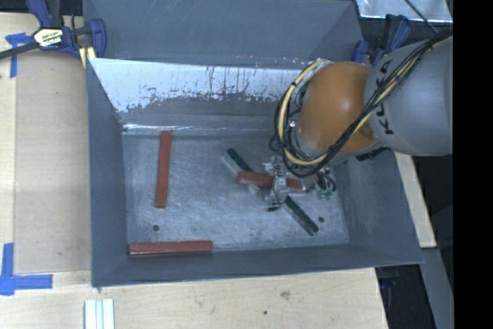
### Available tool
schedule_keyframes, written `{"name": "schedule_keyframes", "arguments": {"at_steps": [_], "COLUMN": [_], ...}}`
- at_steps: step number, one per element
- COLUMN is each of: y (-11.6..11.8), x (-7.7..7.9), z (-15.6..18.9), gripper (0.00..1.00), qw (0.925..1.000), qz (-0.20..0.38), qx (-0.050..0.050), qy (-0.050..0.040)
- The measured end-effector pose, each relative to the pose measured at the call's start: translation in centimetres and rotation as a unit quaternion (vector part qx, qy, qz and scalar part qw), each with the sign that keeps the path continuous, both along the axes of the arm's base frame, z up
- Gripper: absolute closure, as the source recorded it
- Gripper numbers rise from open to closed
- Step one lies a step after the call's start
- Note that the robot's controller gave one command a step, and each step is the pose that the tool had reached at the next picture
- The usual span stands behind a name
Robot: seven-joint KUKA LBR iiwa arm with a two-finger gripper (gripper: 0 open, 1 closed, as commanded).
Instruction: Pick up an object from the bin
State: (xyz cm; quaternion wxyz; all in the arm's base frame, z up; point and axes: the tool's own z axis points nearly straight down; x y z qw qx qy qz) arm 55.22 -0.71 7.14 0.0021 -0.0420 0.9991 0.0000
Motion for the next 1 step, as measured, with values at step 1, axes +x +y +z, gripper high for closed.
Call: {"name": "schedule_keyframes", "arguments": {"at_steps": [1], "y": [-4.3], "x": [-0.37], "z": [16.23], "gripper": [1.0], "qw": [0.9999], "qz": [-0.013], "qx": [-0.001], "qy": [-0.0041]}}
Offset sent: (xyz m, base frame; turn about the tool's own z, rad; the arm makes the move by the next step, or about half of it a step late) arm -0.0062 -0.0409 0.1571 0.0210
